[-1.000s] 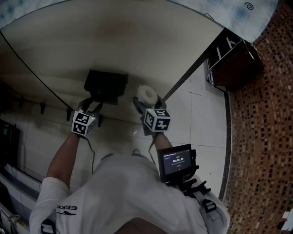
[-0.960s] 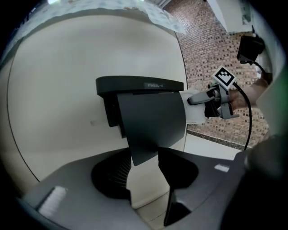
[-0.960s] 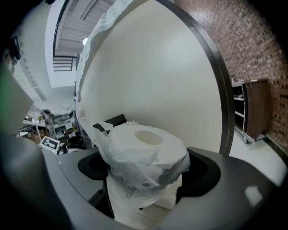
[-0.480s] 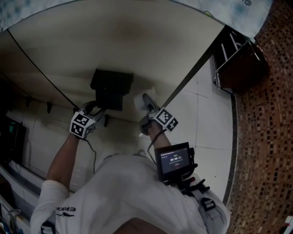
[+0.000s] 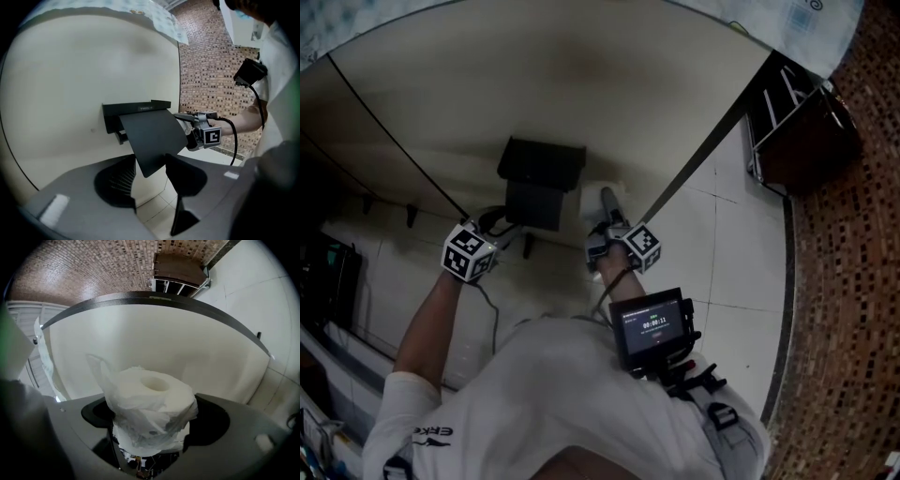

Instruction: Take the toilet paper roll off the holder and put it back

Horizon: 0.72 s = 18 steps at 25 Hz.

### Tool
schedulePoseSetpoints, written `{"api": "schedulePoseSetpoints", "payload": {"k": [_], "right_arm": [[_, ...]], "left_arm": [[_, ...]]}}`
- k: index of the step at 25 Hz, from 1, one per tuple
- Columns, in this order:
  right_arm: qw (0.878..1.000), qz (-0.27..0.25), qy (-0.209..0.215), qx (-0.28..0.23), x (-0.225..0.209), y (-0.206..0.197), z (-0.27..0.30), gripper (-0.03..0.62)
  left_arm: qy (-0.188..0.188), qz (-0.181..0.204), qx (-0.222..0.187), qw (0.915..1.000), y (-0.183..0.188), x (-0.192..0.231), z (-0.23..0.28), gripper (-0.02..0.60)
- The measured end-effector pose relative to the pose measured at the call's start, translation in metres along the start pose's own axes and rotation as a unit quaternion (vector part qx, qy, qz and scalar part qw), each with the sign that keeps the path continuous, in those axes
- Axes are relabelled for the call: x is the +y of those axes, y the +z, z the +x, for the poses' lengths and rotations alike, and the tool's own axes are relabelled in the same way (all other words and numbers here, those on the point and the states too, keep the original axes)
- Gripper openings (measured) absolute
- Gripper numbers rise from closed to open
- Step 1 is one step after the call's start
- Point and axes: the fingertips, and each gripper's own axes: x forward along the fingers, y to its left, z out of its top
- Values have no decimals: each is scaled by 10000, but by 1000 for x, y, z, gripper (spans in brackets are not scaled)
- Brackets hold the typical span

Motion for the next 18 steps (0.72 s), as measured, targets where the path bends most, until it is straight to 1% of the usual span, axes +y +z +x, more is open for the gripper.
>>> {"api": "schedulePoseSetpoints", "payload": {"k": [6,12,18], "right_arm": [[10000,56,56,-27,0,-22,13,468],[9997,173,168,-97,7,-26,19,466],[9995,180,183,-185,12,-28,26,466]], "left_arm": [[13,14,-31,10000,-7,9,-11,190],[-37,-2,-20,10000,-5,8,-10,186],[-95,-5,-9,10000,-3,7,-10,186]]}}
